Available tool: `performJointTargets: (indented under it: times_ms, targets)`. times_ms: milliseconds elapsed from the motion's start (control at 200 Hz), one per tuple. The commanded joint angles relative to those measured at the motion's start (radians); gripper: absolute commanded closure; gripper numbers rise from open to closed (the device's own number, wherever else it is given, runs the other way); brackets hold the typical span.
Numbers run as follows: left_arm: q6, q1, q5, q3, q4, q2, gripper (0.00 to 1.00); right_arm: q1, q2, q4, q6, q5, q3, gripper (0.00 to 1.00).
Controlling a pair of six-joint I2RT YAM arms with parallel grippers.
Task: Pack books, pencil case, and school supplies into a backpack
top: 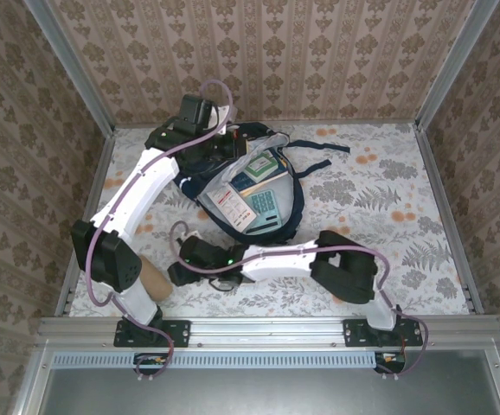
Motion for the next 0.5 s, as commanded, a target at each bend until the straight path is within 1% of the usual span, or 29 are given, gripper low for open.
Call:
performJointTargets:
  times_ms: [0, 120, 250, 375, 405, 495]
  targets:
    - [0.013, 0.011, 0.032, 0.055, 0.023, -0.047, 1.0, 0.02, 0.089, 0.007, -0.058, -0.035, 0.102, 0.27]
    - [0.015, 0.012, 0.026, 0.037, 0.021, -0.067, 1.0, 0.04, 0.169, -0.015, -0.077, -0.041, 0.188, 0.22]
    - [0.007, 0.014, 0.028, 0.016, 0.027, -0.08, 1.0, 0.048, 0.252, -0.076, -0.1, -0.05, 0.287, 0.2]
    - [0.002, 0.014, 0.028, -0.002, 0.034, -0.091, 1.0, 0.057, 0.301, -0.113, -0.129, -0.071, 0.347, 0.18]
    - [0.001, 0.014, 0.026, -0.005, 0.034, -0.093, 1.0, 0.058, 0.31, -0.121, -0.135, -0.076, 0.357, 0.15]
    - [0.002, 0.016, 0.023, -0.008, 0.033, -0.099, 1.0, 0.062, 0.345, -0.185, -0.149, -0.081, 0.405, 0.16]
